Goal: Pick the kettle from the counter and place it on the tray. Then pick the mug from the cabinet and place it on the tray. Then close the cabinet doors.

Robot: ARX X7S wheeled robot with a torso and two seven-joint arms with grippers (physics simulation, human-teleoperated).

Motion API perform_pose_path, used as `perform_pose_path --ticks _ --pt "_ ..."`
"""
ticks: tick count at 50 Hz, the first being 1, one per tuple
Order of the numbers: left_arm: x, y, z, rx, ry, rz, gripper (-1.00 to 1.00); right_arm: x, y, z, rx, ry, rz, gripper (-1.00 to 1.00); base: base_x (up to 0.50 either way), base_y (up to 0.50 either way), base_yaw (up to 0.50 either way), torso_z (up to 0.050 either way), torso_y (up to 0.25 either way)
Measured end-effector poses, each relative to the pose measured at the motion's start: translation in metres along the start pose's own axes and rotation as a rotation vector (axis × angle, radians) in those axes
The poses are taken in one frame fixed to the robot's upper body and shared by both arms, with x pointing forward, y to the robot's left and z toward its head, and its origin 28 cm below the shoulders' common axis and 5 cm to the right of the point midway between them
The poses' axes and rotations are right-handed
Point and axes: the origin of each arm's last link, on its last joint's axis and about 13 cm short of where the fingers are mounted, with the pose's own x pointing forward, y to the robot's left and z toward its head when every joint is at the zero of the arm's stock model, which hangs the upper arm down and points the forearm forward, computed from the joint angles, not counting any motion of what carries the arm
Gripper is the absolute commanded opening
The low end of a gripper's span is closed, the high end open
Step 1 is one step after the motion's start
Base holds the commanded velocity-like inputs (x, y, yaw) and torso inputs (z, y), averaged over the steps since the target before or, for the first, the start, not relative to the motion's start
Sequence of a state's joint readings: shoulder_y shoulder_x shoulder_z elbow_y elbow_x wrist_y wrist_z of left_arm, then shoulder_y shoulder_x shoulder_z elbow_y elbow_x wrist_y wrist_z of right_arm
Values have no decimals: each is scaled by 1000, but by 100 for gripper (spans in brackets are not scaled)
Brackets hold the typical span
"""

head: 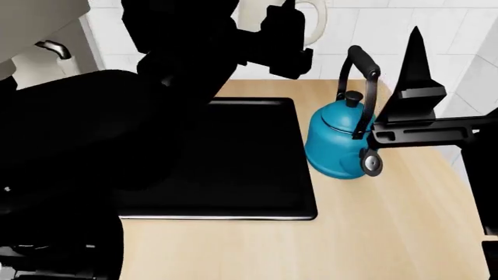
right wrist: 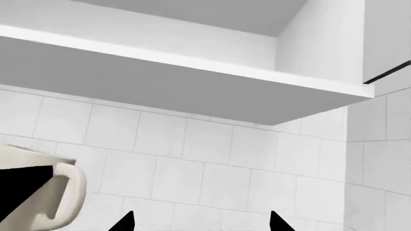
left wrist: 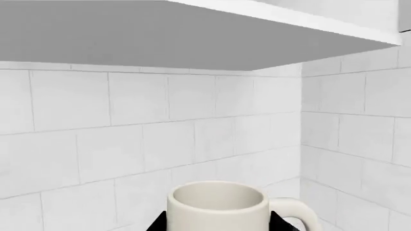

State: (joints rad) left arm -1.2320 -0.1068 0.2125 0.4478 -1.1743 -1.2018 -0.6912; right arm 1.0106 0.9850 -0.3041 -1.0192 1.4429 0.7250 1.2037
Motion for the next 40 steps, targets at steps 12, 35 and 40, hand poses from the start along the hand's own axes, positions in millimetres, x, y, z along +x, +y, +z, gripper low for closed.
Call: perform_pose_path --ticks 12,35,40 --pt "32 30 -28 7 64 163 -100 0 -1 -6 6 12 -7 100 0 0 0 0 0" --pt "63 89 -87 16 189 450 -100 2 0 -12 10 29 -8 100 0 0 0 0 1" --pt "63 95 -101 13 226 478 -100 3 0 -14 12 32 -8 100 0 0 0 0 0"
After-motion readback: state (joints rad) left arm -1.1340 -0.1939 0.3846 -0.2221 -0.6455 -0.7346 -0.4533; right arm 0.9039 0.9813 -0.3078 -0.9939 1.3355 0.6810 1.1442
